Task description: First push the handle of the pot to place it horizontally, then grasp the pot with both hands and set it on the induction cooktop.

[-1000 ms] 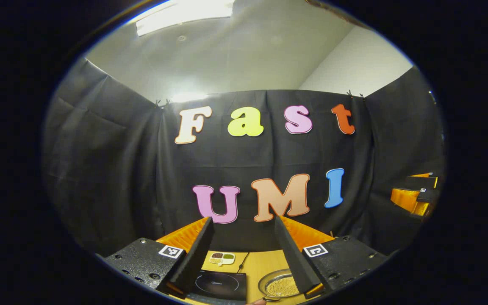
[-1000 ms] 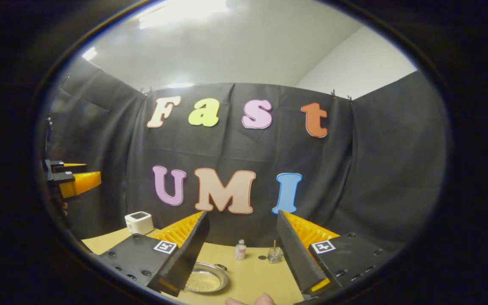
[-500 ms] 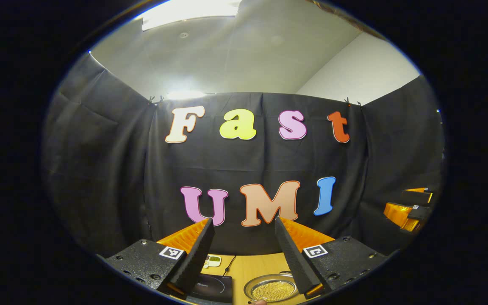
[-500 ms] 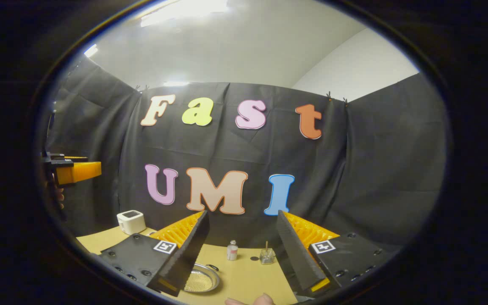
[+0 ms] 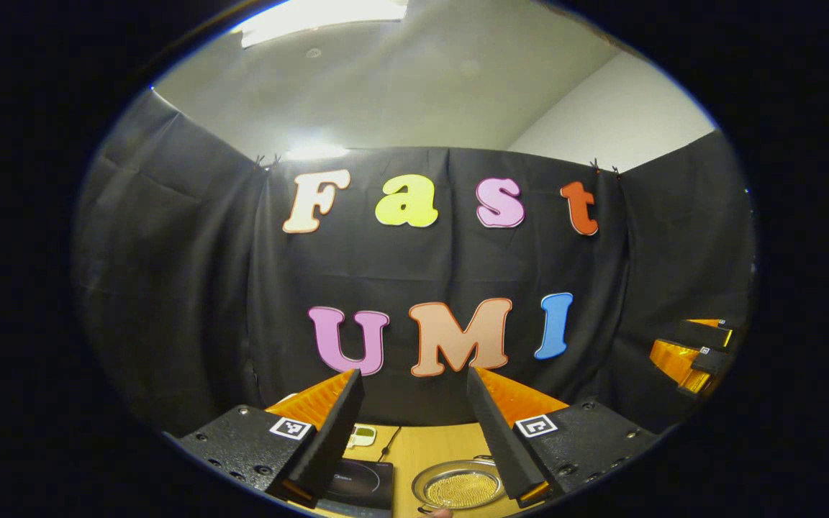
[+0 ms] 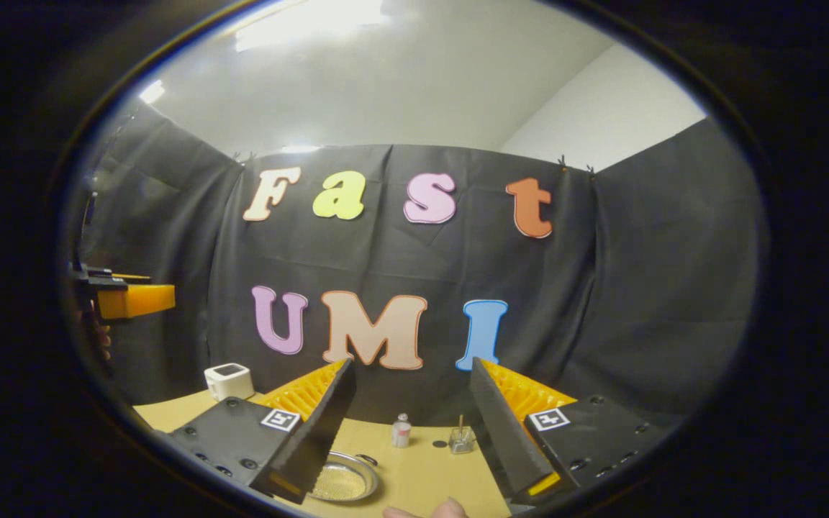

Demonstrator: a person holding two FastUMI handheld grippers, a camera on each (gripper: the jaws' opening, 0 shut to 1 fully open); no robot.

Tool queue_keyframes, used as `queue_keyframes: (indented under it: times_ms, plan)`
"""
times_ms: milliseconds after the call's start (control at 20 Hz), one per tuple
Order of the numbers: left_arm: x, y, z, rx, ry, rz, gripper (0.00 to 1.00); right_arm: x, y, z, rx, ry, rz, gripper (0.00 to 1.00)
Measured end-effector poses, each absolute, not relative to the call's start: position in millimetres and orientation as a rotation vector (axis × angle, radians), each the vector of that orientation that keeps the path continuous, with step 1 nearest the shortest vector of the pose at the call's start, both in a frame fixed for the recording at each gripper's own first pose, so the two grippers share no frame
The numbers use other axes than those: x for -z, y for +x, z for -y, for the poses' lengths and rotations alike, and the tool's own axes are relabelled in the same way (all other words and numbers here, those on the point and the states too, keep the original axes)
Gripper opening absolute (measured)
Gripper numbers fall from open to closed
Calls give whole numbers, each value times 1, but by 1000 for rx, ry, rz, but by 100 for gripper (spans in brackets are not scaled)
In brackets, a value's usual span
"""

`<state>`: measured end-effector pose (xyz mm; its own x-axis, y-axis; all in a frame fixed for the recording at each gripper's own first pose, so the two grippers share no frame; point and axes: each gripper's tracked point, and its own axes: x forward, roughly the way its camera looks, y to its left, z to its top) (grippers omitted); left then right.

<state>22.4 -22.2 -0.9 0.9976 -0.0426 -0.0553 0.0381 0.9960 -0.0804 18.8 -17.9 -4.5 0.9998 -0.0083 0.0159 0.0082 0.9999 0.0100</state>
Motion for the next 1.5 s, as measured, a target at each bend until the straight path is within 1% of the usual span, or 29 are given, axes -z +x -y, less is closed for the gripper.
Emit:
queue_keyframes:
  times_ms: [100, 150, 200, 250, 400, 500, 600, 700, 750, 800, 900, 950, 1000, 1050, 1100, 1150, 1200, 1250, 1400, 1500]
  plan:
    - [9, 22, 10, 28, -74, -75, 86, 8, 22, 12, 6, 15, 8, 99]
    - [15, 21, 6, 27, -74, -84, 88, 10, 23, 9, 8, 18, 4, 99]
    - [20, 21, 3, 29, -78, -93, 86, 12, 25, 5, 9, 20, 0, 99]
    - [23, 21, -2, 31, -84, -99, 87, 16, 25, -1, 8, 20, -5, 99]
    - [30, 26, -21, 26, -81, -102, 86, 25, 29, -21, 3, -2, -23, 99]
    - [40, 29, -27, 41, -86, -113, 86, 32, 30, -37, -1, -9, -31, 99]
    - [52, 30, -30, 65, -102, -131, 88, 41, 34, -46, 17, -15, -46, 91]
    - [64, 35, -32, 81, -116, -149, 87, 53, 39, -53, 26, -12, -70, 63]
    - [72, 39, -33, 80, -116, -167, 86, 61, 40, -56, 22, -7, -91, 54]
    - [81, 42, -34, 79, -119, -185, 88, 67, 44, -59, 13, 0, -104, 43]
    - [86, 52, -34, 69, -141, -186, 88, 77, 54, -74, -66, 44, -121, 21]
    - [88, 58, -35, 53, -147, -188, 88, 82, 56, -65, -47, 43, -139, 22]
    - [93, 62, -34, 36, -148, -195, 88, 88, 67, -59, -54, 44, -142, 3]
    - [96, 63, -33, 20, -146, -203, 88, 93, 76, -64, -86, 52, -139, 7]
    - [96, 68, -29, 13, -145, -201, 89, 97, 83, -70, -120, 61, -143, 5]
    - [96, 71, -26, 6, -138, -197, 84, 104, 89, -72, -149, 66, -151, 5]
    - [98, 74, -24, -4, -130, -195, 93, 111, 96, -74, -176, 75, -162, 6]
    - [98, 77, -24, -18, -127, -192, 88, 116, 101, -78, -210, 87, -166, 6]
    - [106, 78, -25, -71, -146, -202, 88, 136, 116, -91, -298, 132, -212, 7]
    - [112, 82, -28, -91, -159, -195, 88, 143, 125, -99, -334, 121, -223, 6]
